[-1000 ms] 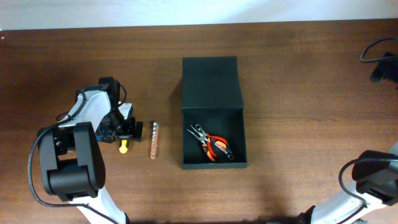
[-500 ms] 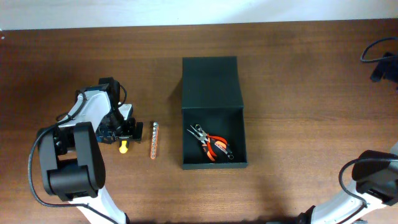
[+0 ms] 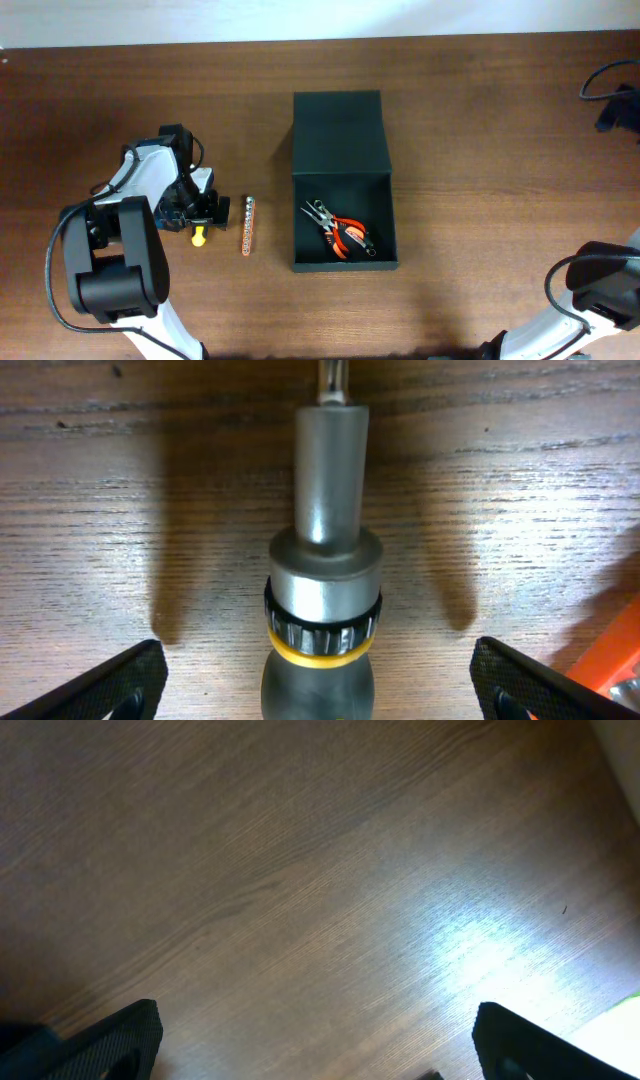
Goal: Pack container
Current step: 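Descend the left gripper around the screwdriver shaft, then close the left gripper on the yellow screwdriver and lift it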
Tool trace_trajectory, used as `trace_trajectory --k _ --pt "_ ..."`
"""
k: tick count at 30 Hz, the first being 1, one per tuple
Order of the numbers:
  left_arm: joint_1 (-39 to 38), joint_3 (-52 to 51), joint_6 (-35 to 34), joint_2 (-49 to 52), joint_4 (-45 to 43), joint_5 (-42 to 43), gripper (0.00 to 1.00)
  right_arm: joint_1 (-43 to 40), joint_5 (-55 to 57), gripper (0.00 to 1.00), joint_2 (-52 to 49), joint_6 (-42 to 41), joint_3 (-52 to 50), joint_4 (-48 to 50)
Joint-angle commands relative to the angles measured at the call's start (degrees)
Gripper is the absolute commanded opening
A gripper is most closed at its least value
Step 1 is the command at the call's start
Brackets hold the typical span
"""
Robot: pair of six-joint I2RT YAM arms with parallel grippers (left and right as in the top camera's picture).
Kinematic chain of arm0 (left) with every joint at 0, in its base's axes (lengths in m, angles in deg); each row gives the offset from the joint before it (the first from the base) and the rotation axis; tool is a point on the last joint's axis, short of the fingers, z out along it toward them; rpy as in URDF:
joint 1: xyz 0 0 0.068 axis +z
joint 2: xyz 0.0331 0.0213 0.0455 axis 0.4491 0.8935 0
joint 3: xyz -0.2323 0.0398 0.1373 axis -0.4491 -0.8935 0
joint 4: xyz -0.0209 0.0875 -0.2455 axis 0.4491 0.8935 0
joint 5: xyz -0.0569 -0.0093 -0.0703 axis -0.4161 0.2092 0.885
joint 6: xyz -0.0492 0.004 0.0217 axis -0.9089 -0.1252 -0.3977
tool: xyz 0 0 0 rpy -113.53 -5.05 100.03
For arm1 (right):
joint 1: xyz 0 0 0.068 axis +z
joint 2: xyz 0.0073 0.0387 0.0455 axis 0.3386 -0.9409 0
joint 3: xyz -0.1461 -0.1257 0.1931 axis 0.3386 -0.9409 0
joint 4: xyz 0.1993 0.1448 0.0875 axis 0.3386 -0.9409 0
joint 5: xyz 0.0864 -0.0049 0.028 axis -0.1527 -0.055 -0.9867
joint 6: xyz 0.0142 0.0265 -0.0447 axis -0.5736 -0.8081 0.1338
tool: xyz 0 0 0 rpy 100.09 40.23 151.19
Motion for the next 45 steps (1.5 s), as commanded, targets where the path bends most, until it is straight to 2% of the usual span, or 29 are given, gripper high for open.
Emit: trace_trajectory --k 1,42,45 --pt "-0.13 0.17 -0.66 0.72 0.26 -0.44 0.99 -0.22 -0.09 0.99 -0.04 -0.46 -0.11 0.00" --pt "-0.28 0.17 -1.14 0.72 -1.51 0.72 1.00 -0.22 -0.09 0.99 -0.04 -0.46 -0.11 0.00" --pt "-0.28 0.17 -1.14 0.72 -1.49 0.70 0.89 -0.22 -0.09 0.99 -0.04 -0.46 -0.11 0.00"
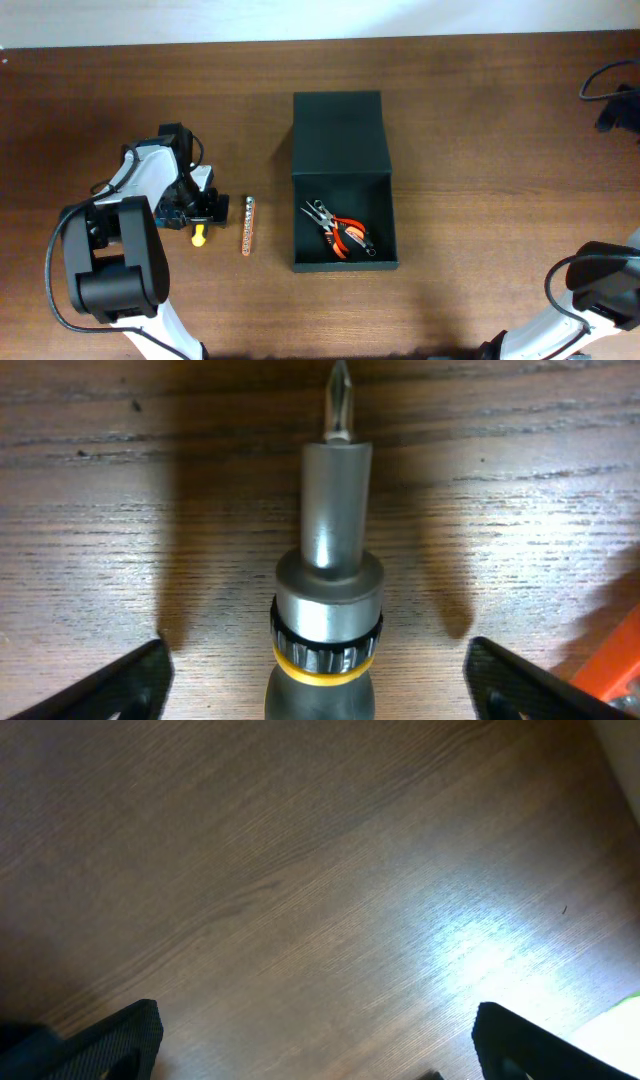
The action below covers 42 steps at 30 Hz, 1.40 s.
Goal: Pack container
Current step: 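Close the left gripper on the yellow screwdriver and lift it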
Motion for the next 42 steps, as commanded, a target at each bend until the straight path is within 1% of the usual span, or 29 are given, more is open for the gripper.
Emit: trace_trajectory --k 1,2,4,9,10,14,16,17,21,25,28,29,42 --pt "-0.26 0.17 -0.83 0.72 -0.11 0.63 0.83 -0.22 -0.07 0.99 -0.04 -0.44 -0.11 0.02" --pt "-0.26 0.17 -0.85 0.72 -0.13 0.63 0.78 -0.22 -0.09 0.99 -0.04 -0.44 -0.11 0.02" --pt "-0.26 0.17 -0.83 0.72 -0.13 0.63 0.73 -0.22 -0.09 0.99 -0.04 -0.44 -0.11 0.02" --pt "-0.26 0.17 -0.83 0.72 -0.15 0.63 0.73 -0.22 -0.09 0.99 -0.04 -0.44 -0.11 0.02" --pt "-0.26 0.17 -0.83 0.72 -0.17 0.61 0.72 -0.22 -0.07 0.99 -0.04 -0.44 -0.11 0.02" --pt "-0.26 0.17 -0.83 0.72 -0.35 0.61 0.60 -0.22 -0.09 0.99 -0.04 -0.44 -0.11 0.02" --pt "-0.26 0.17 -0.83 0.72 -0.35 0.63 0.52 -0.22 -0.07 0.99 -0.04 -0.44 -0.11 0.02" --pt "-0.26 0.17 -0.83 0.72 -0.37 0.63 0.50 -0.22 -0.09 0.99 -0.04 -0.44 -0.11 0.02" --pt "-0.26 0.17 -0.83 0.72 -0.37 0.63 0.46 -0.22 -0.09 0.99 -0.04 -0.44 -0.11 0.02" --pt "-0.26 0.17 -0.83 0.72 -0.35 0.61 0.39 -0.22 -0.09 0.99 -0.04 -0.44 -0.11 0.02" --pt "-0.26 0.17 -0.83 0.72 -0.35 0.61 0.29 -0.22 -0.07 0.99 -0.04 -0.44 -0.11 0.02" --pt "-0.26 0.17 -0.83 0.72 -0.35 0.61 0.27 -0.22 -0.09 0.99 -0.04 -0.44 -0.11 0.02" --pt "-0.26 0.72 -0.92 0.72 -0.20 1.16 0.27 -0.22 -0.09 0.99 -0.04 -0.44 -0.11 0.02"
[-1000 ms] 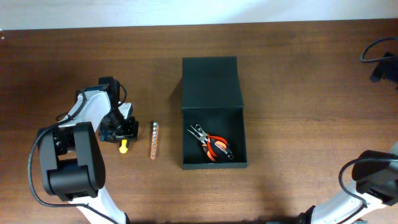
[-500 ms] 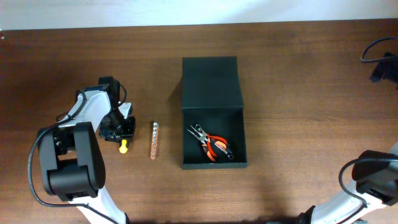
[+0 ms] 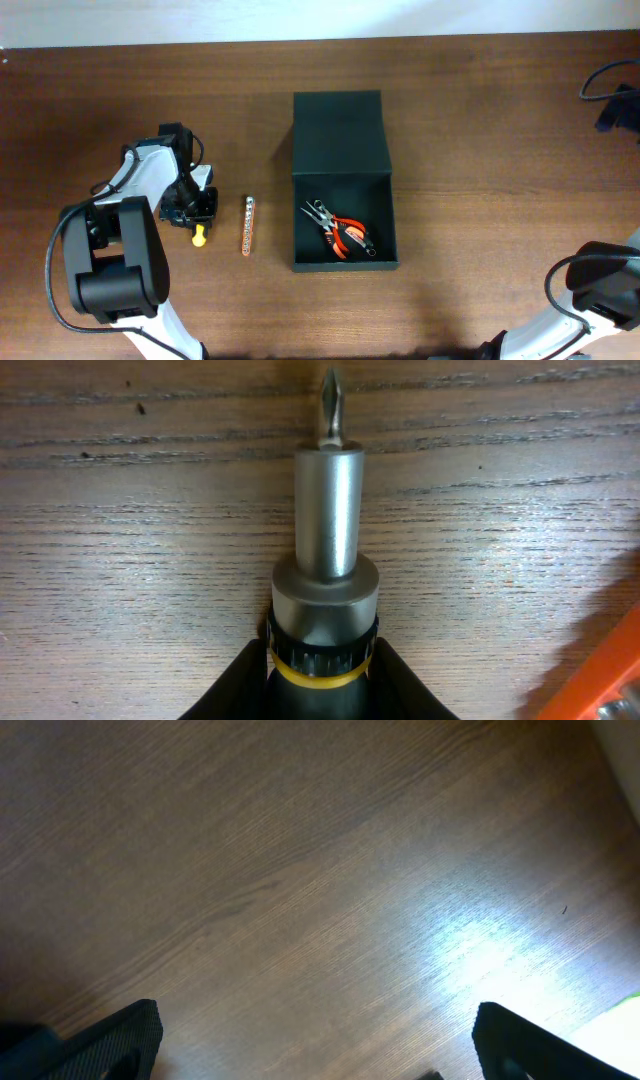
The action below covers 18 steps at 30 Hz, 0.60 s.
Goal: Pack container
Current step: 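Close the left gripper on the yellow screwdriver and lift it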
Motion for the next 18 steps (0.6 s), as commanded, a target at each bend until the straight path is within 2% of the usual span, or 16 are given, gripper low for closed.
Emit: trace_trajectory --k 1,2,4,5,9,18 --pt "-0.22 1.25 0.07 0.72 0.09 1.62 0.26 -0.22 -0.07 0.99 -0.04 -0.44 -0.11 0.00" --pt "-0.22 1.88 -0.09 0.72 0.20 2.34 0.25 -0.22 -0.09 0.99 -0.04 -0.44 -0.11 0.00" --pt "-0.22 3.63 -1.20 0.72 0.35 3.43 0.13 -0.22 -0.07 0.99 -0.04 -0.44 -0.11 0.00" --pt "-0.22 4.72 -1.40 0.72 0.57 4.35 0.10 -0.22 -0.07 0.99 -0.04 -0.44 -0.11 0.00" --pt "-0.22 10.84 -1.38 0.70 2.91 7.43 0.09 -0.22 -0.09 0.99 -0.04 -0.44 -0.11 0.00" --pt "-3.37 28.48 -0.17 0.70 12.55 7.50 0.09 -0.22 -0.09 0.99 -0.04 -0.44 -0.11 0.00"
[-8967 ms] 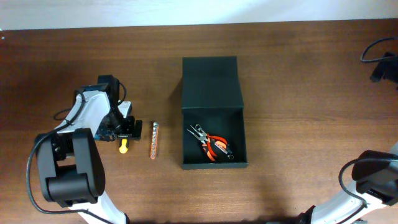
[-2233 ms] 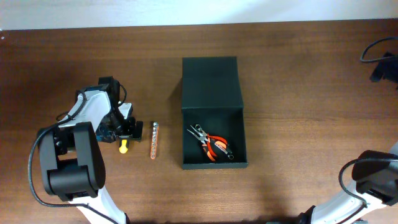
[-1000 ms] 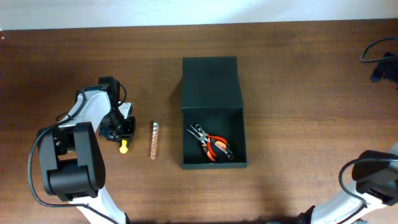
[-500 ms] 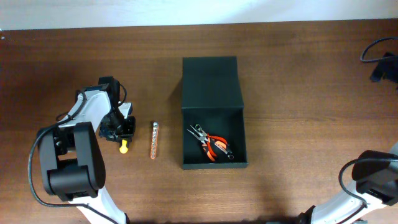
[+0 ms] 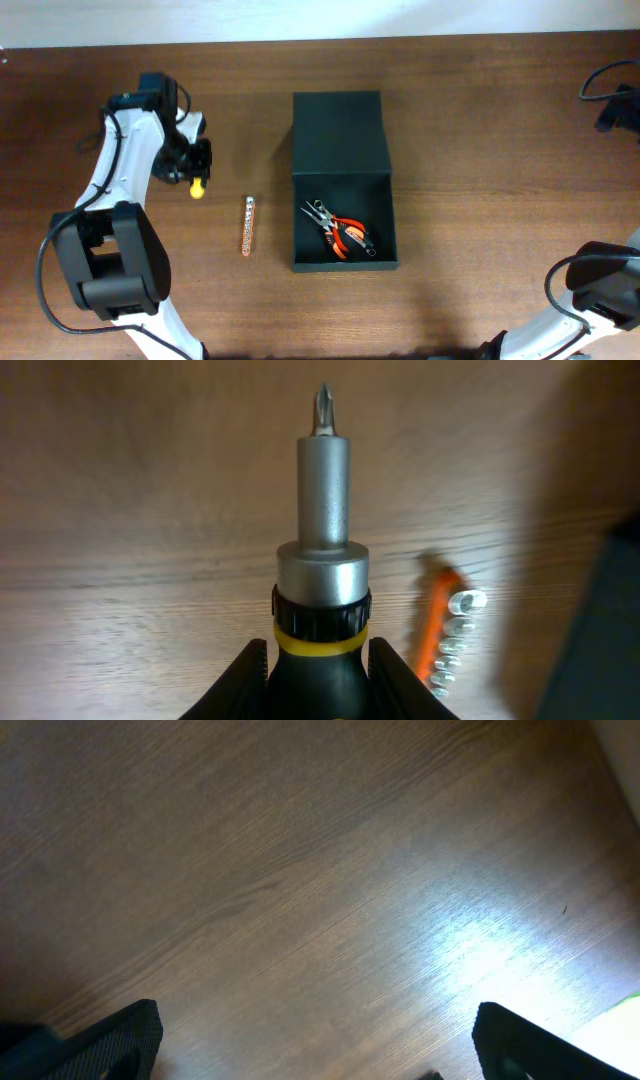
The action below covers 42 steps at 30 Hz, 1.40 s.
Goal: Pack container
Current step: 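Close the left gripper on the yellow screwdriver and lift it, then carry the screwdriver with the left gripper over the box and lower it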
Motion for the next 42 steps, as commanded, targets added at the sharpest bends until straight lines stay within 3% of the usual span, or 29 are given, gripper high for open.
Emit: trace_trajectory --k 1,10,23,35,42 --pt "-3.02 6.69 0.85 -0.04 2.54 1.46 0.09 -0.22 -0.07 0.99 -0.04 -0.44 -0.11 0.02" --pt "-17.44 17.90 1.86 -0.04 6.88 1.44 0.02 -0.22 -0.09 0.99 -0.04 -0.44 -0.11 0.02" --pt "-36.28 18.53 1.88 -0.04 16.55 1.49 0.03 -0.22 -0.07 0.99 -0.04 -0.44 -0.11 0.02" --pt "-40.41 17.07 2.93 -0.02 12.83 1.44 0.06 -0.22 -0.09 0.99 -0.04 -0.44 -0.11 0.02" --pt "-40.41 9.66 2.91 -0.02 7.06 1.51 0.10 -0.22 -0.09 0.99 -0.04 -0.44 -0.11 0.02"
